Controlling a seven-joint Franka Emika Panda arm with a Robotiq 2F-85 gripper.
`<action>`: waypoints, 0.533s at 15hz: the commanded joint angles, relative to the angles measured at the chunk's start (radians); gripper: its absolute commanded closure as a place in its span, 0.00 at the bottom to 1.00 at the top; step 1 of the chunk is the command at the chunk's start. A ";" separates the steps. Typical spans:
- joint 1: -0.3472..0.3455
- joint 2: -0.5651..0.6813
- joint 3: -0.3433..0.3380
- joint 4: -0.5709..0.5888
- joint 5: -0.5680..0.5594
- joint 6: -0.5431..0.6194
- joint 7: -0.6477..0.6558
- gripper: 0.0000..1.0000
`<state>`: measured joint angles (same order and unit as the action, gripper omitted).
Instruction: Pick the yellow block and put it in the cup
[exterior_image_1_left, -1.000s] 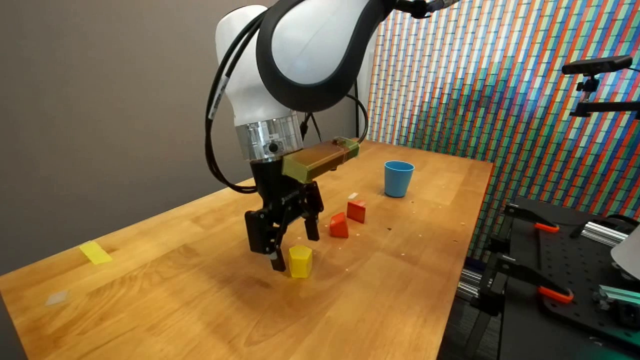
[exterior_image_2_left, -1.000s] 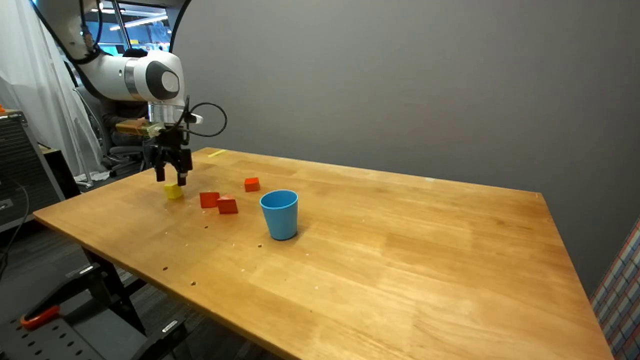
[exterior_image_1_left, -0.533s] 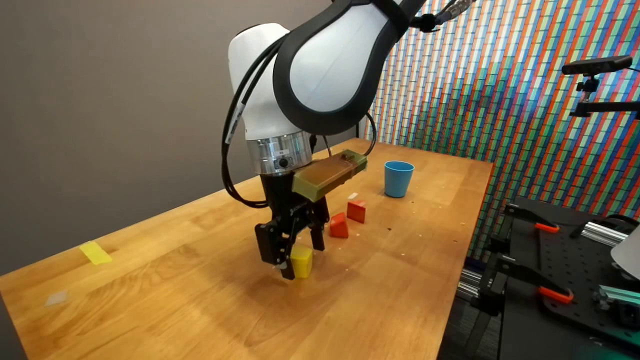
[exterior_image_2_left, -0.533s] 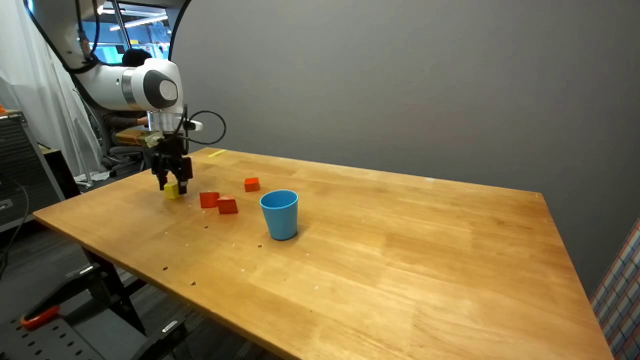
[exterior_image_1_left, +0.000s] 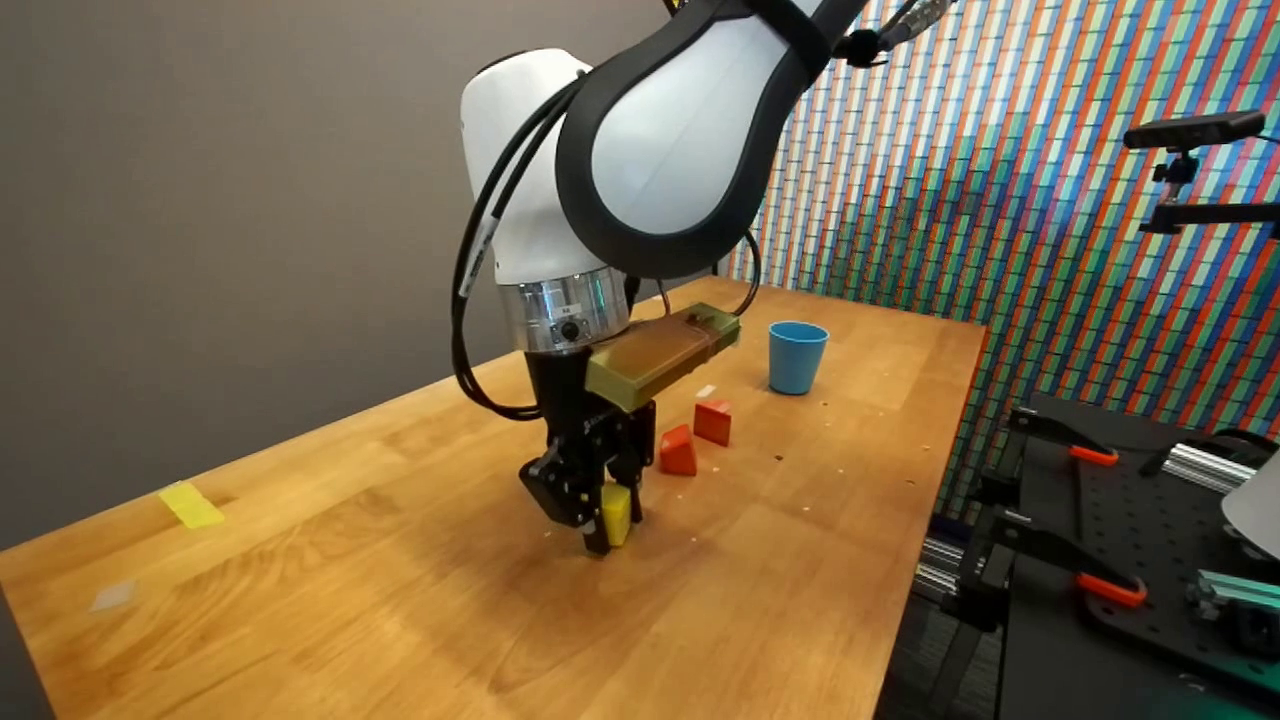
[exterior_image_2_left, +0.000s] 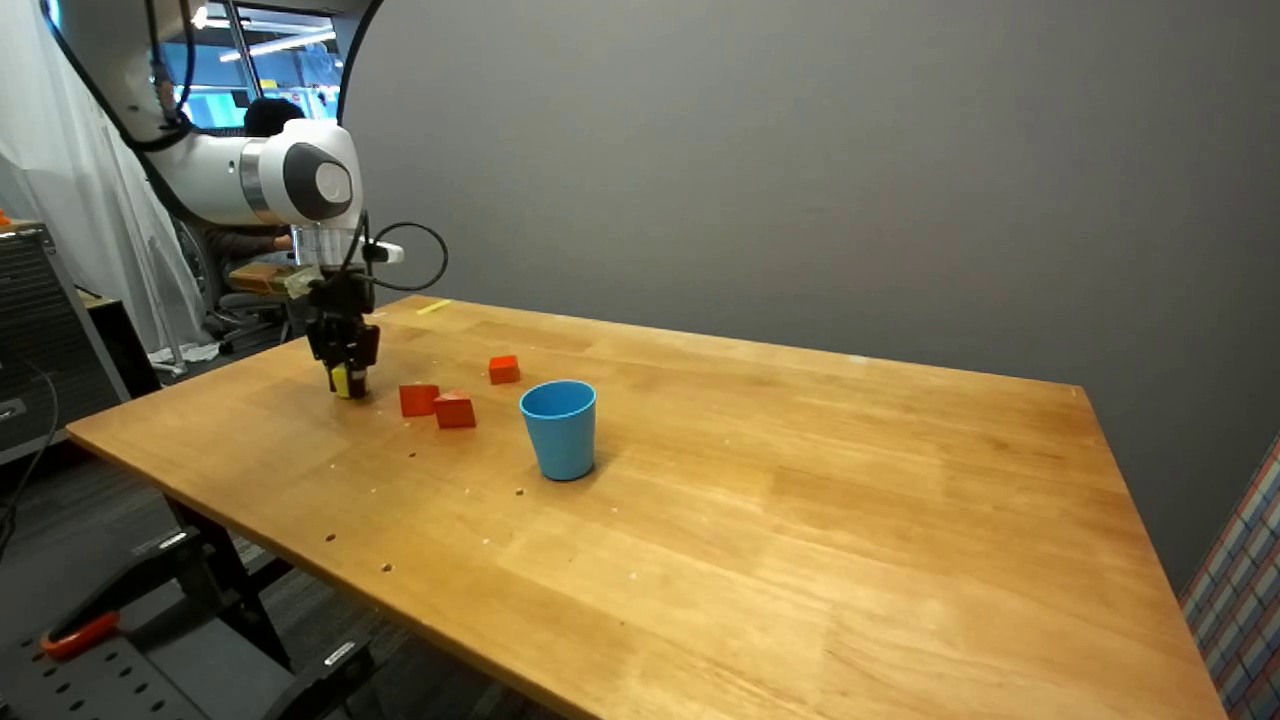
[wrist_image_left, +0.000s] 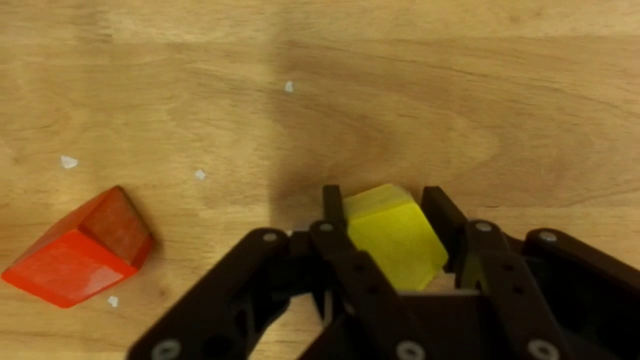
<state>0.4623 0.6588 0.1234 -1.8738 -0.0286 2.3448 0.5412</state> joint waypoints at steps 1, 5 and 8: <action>0.017 -0.123 -0.044 -0.084 -0.020 0.034 0.080 0.82; 0.001 -0.312 -0.102 -0.191 -0.061 0.067 0.216 0.82; -0.044 -0.454 -0.135 -0.269 -0.125 0.044 0.331 0.82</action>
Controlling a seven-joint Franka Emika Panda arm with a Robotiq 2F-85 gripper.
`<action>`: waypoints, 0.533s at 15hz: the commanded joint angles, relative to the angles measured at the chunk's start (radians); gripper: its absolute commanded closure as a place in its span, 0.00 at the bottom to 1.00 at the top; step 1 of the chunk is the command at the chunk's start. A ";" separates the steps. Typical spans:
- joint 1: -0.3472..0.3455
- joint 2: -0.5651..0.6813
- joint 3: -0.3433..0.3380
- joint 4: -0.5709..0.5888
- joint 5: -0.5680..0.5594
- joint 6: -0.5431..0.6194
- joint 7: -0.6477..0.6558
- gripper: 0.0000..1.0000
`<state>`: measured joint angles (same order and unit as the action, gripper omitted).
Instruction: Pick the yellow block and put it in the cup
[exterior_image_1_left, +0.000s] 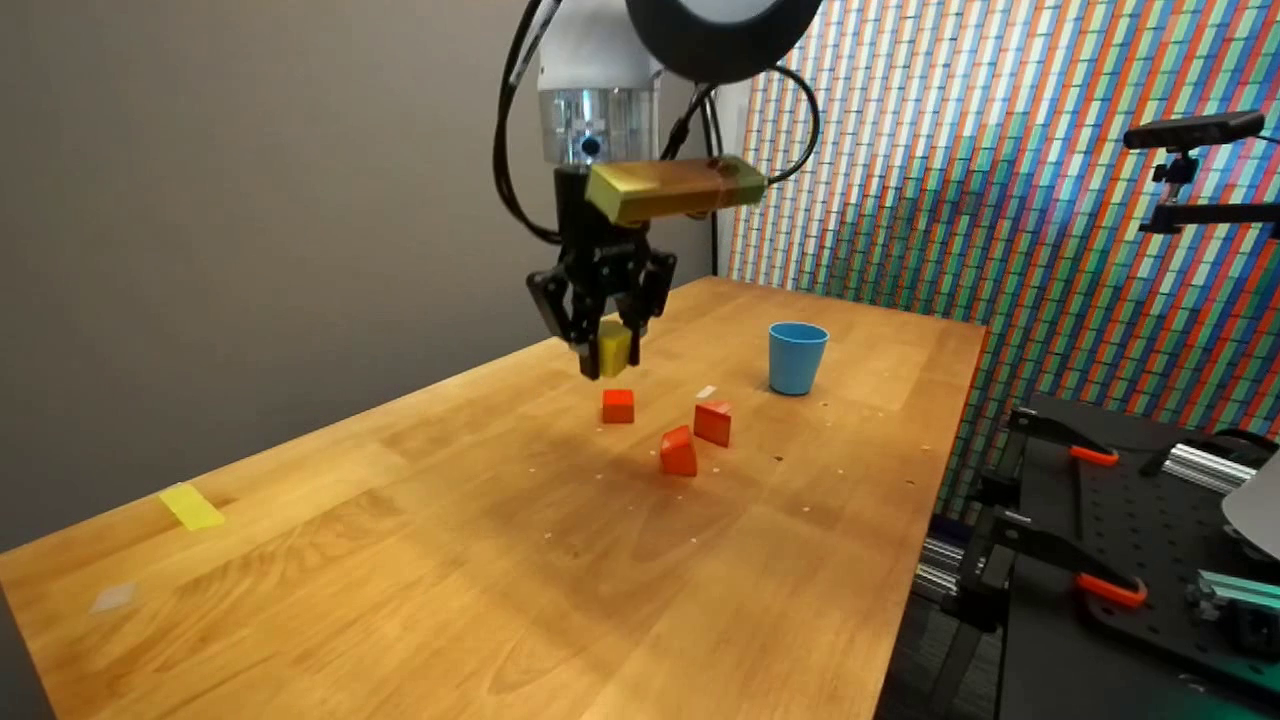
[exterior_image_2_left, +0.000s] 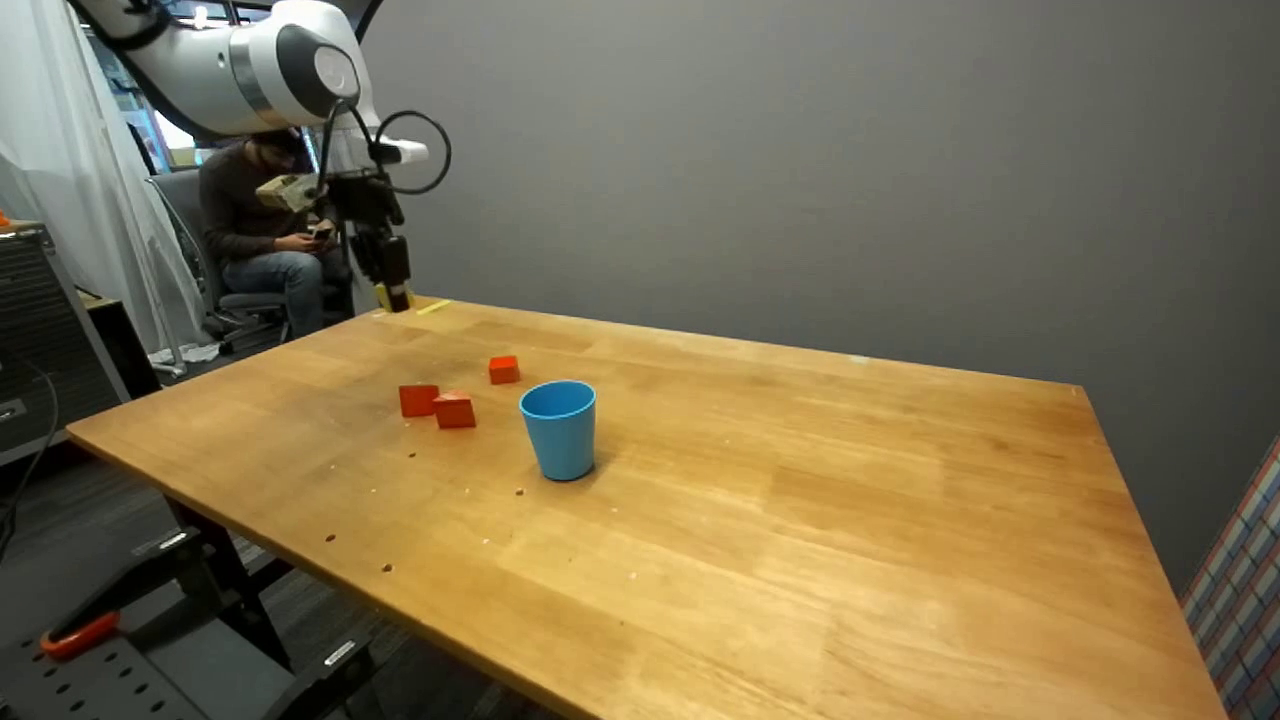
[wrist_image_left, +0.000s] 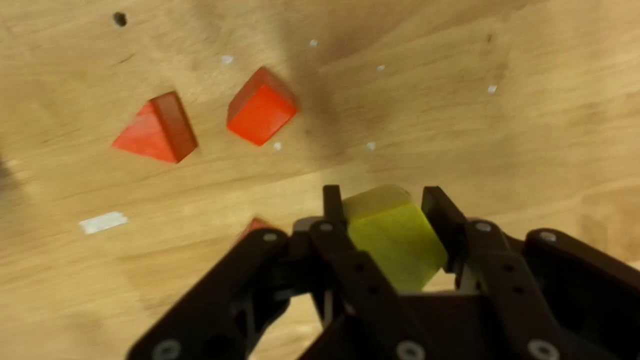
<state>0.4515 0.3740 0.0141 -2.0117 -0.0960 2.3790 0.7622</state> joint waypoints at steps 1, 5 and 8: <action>-0.058 -0.215 -0.031 -0.162 -0.073 0.005 0.145 0.82; -0.189 -0.360 -0.038 -0.288 -0.100 -0.011 0.256 0.82; -0.291 -0.417 -0.037 -0.362 -0.086 -0.013 0.325 0.82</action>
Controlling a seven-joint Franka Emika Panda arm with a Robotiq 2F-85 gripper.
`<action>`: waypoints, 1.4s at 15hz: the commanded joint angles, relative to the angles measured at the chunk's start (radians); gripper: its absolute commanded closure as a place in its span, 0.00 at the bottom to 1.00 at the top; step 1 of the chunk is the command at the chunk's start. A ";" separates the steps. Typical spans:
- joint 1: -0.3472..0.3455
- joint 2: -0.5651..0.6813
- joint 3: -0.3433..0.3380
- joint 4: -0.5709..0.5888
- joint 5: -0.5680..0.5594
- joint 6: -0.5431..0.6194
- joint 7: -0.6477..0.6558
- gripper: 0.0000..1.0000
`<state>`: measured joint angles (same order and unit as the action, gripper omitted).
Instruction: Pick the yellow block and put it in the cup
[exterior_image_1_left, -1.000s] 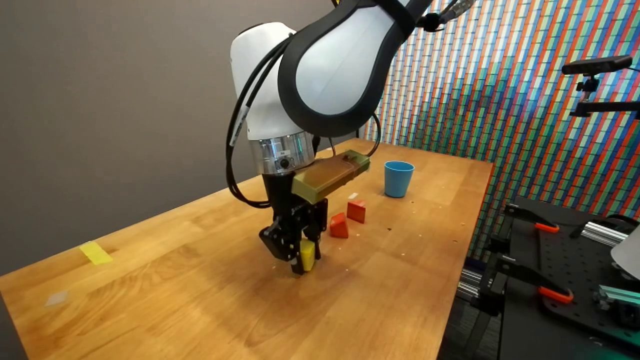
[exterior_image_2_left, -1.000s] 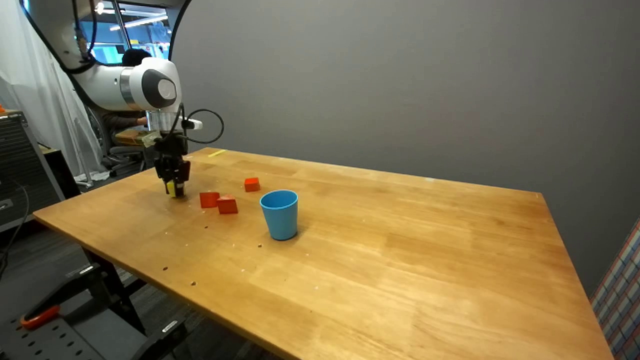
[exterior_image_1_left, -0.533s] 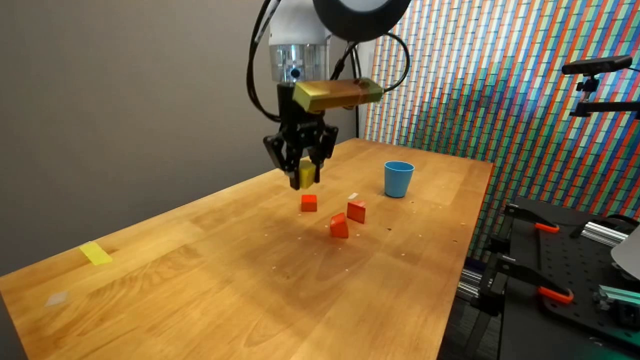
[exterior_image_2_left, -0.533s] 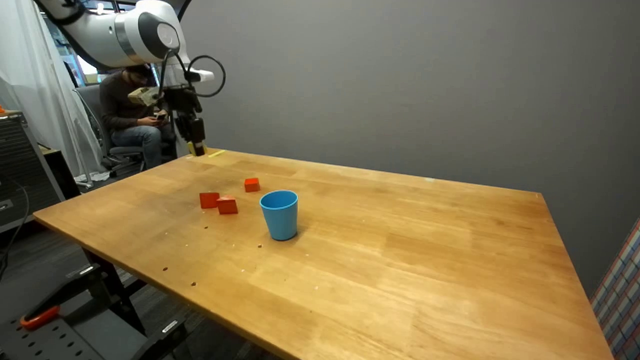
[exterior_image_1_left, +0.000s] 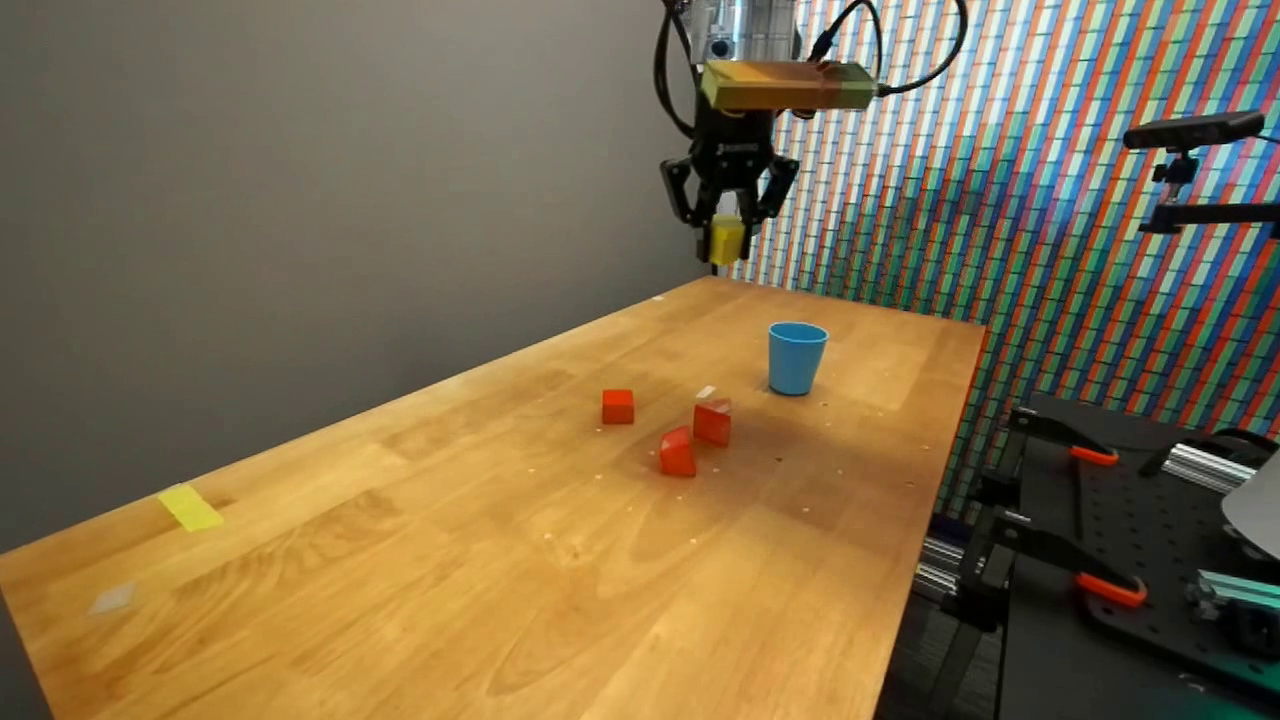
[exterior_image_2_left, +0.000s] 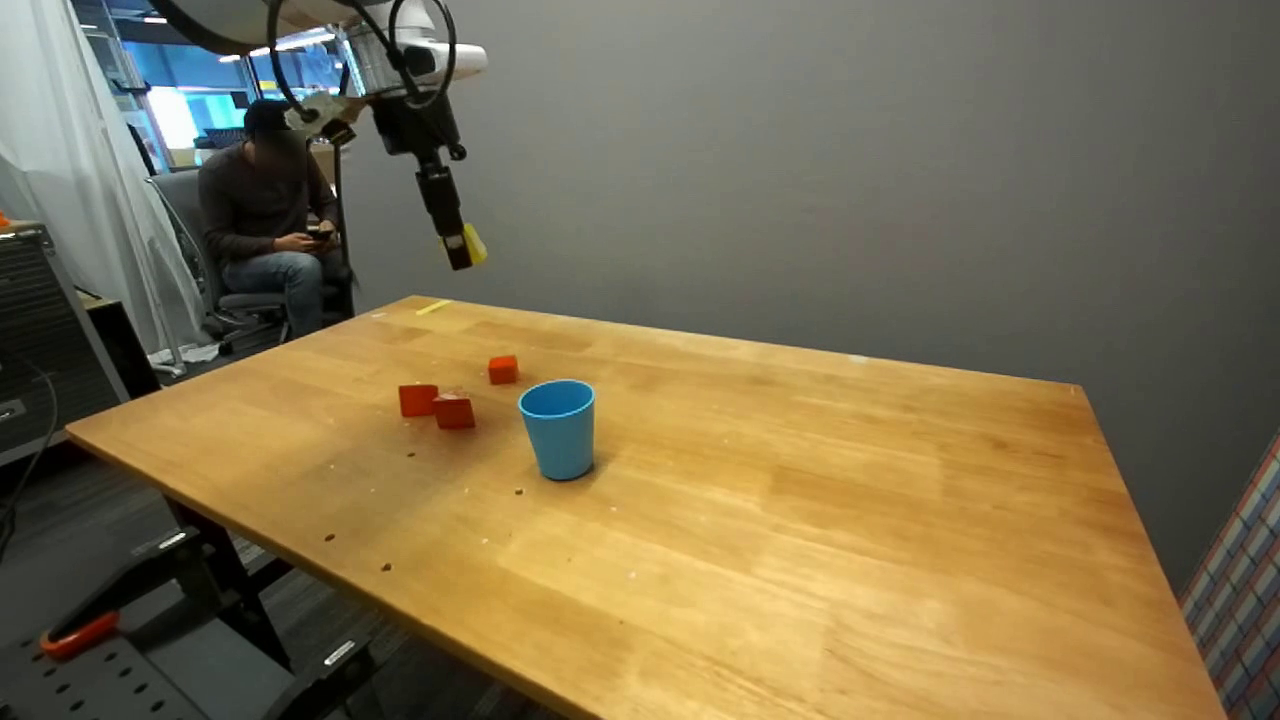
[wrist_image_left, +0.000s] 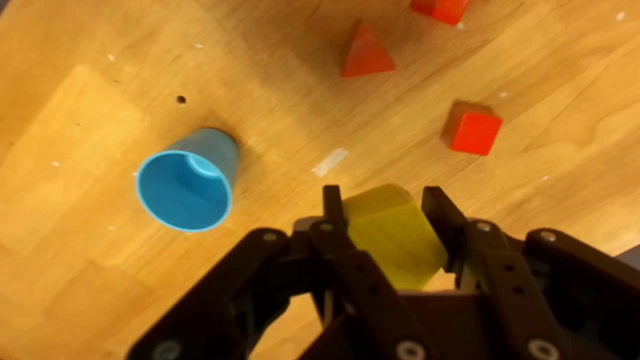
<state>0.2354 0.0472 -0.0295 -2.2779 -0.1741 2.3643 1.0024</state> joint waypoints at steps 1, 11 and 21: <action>-0.104 -0.095 0.006 -0.109 -0.009 -0.004 0.112 0.82; -0.245 0.063 -0.011 -0.105 0.154 0.034 0.188 0.82; -0.237 0.174 -0.061 -0.079 0.125 0.192 0.244 0.82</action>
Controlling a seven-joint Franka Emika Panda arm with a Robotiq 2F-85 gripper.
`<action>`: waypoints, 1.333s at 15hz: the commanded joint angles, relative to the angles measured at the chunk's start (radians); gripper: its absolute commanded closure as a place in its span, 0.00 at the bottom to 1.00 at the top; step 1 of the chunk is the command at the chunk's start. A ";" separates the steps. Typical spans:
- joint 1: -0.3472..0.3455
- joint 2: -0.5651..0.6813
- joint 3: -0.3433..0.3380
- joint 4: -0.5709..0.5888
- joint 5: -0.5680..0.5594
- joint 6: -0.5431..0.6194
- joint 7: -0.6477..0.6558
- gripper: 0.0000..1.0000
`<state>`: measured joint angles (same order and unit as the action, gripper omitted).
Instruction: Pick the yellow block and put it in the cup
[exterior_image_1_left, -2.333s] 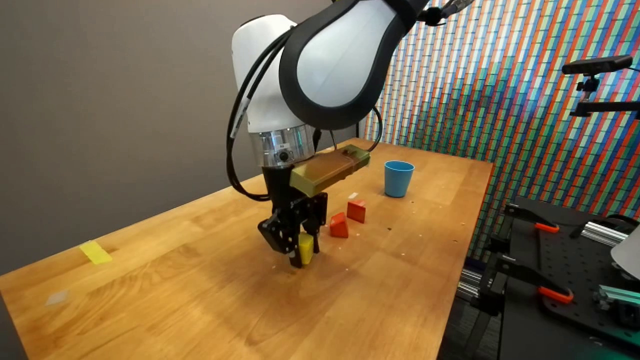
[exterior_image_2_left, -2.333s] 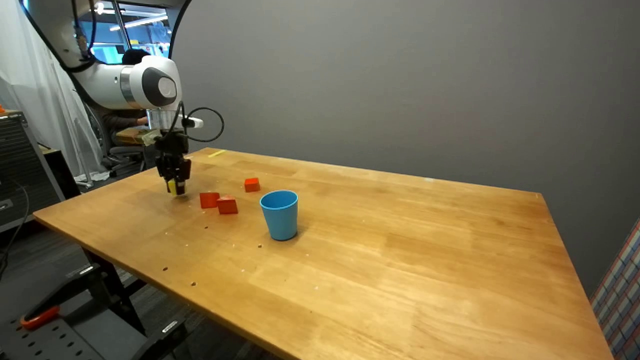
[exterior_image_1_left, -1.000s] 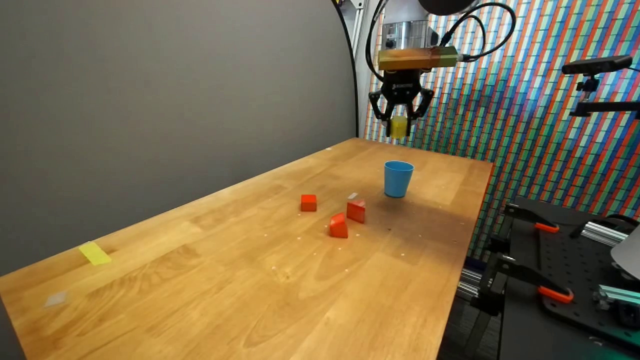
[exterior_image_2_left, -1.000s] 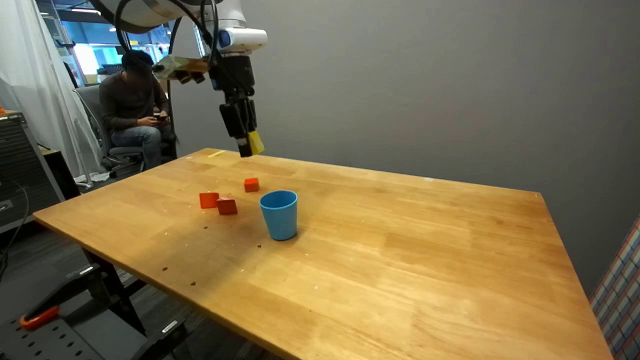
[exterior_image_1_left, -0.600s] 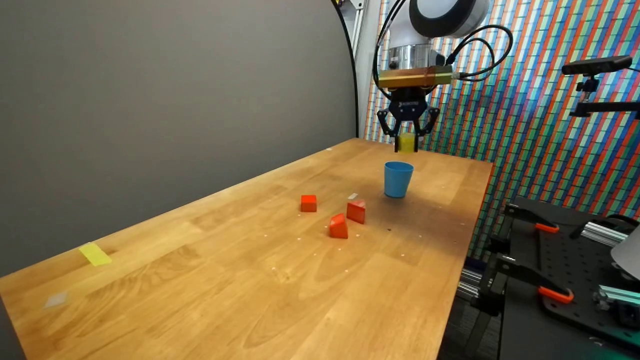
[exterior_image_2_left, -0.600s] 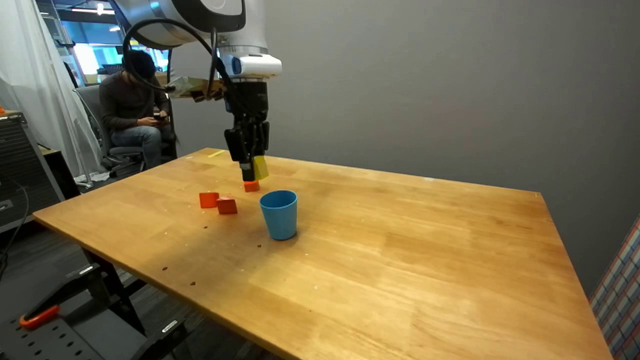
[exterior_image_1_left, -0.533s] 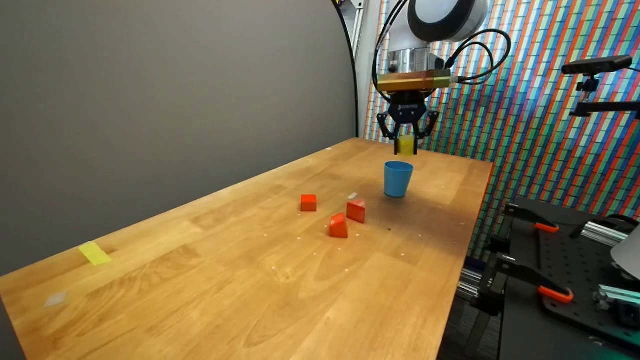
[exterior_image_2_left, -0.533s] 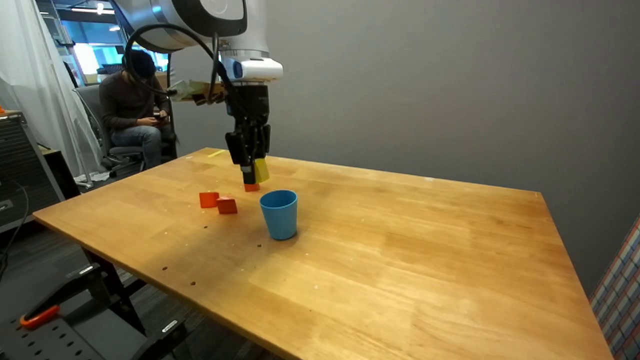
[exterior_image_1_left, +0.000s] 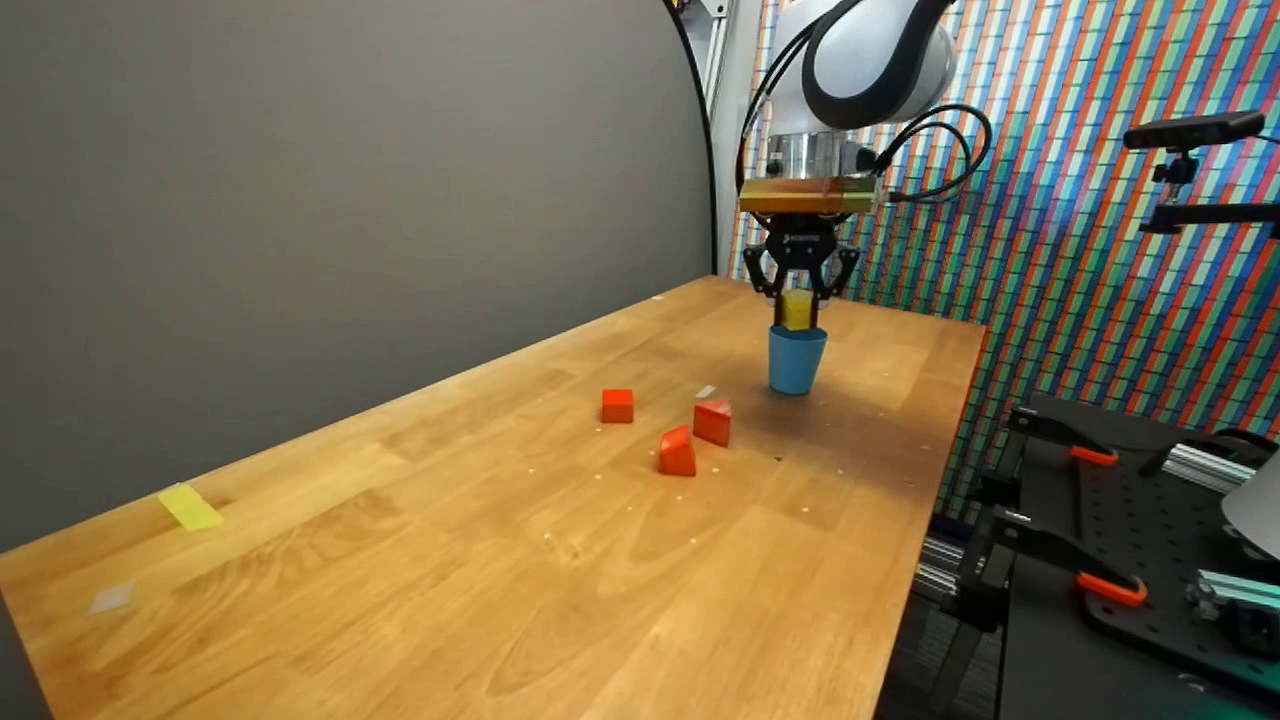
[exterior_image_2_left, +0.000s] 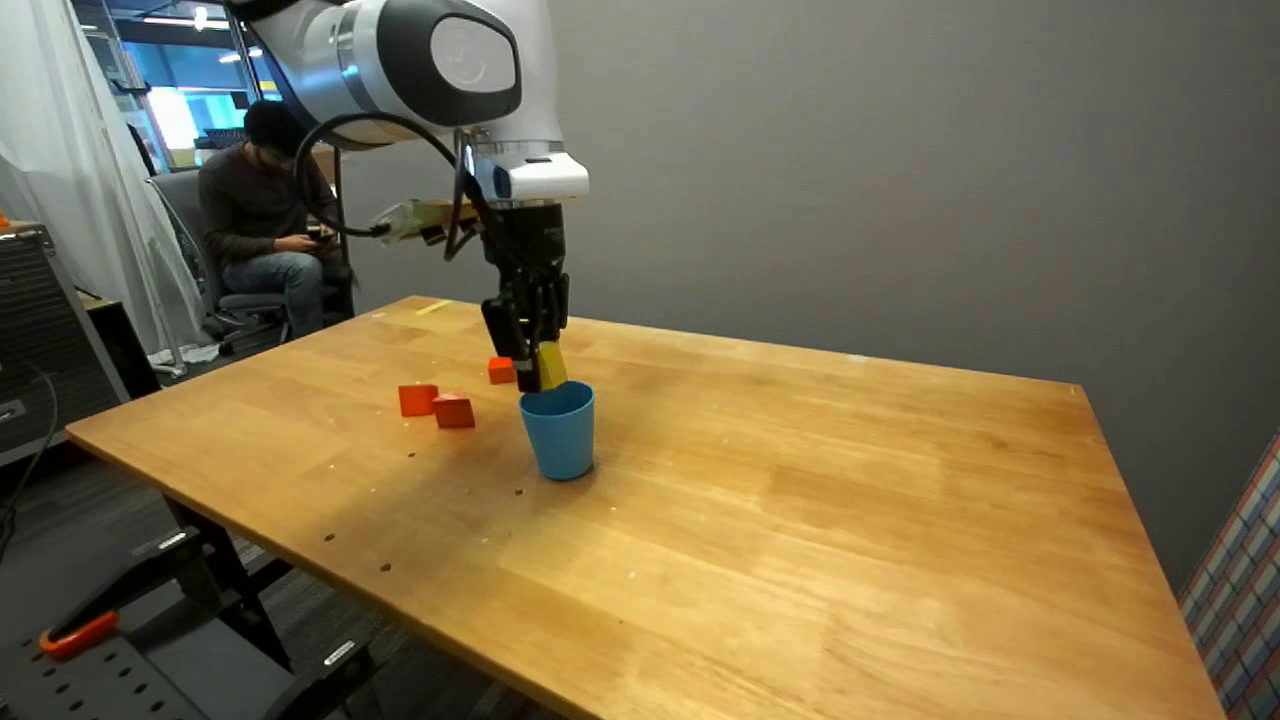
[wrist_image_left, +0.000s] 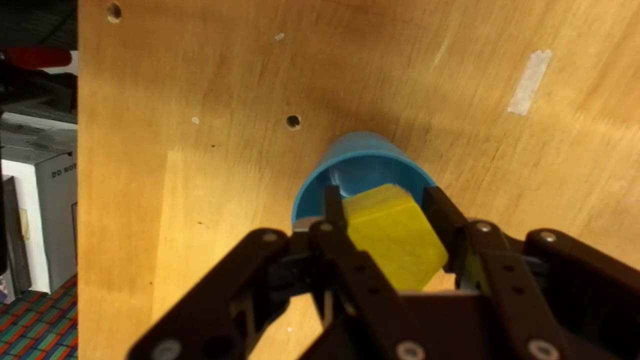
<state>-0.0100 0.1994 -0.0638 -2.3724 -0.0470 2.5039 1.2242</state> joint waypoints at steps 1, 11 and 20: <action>0.009 0.026 -0.031 0.014 0.004 0.066 0.021 0.82; 0.021 -0.025 0.050 -0.035 0.167 0.152 -0.139 0.00; 0.150 -0.337 0.187 0.048 0.156 -0.373 -0.352 0.00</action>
<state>0.1283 -0.0282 0.1015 -2.3610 0.0788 2.3157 0.9892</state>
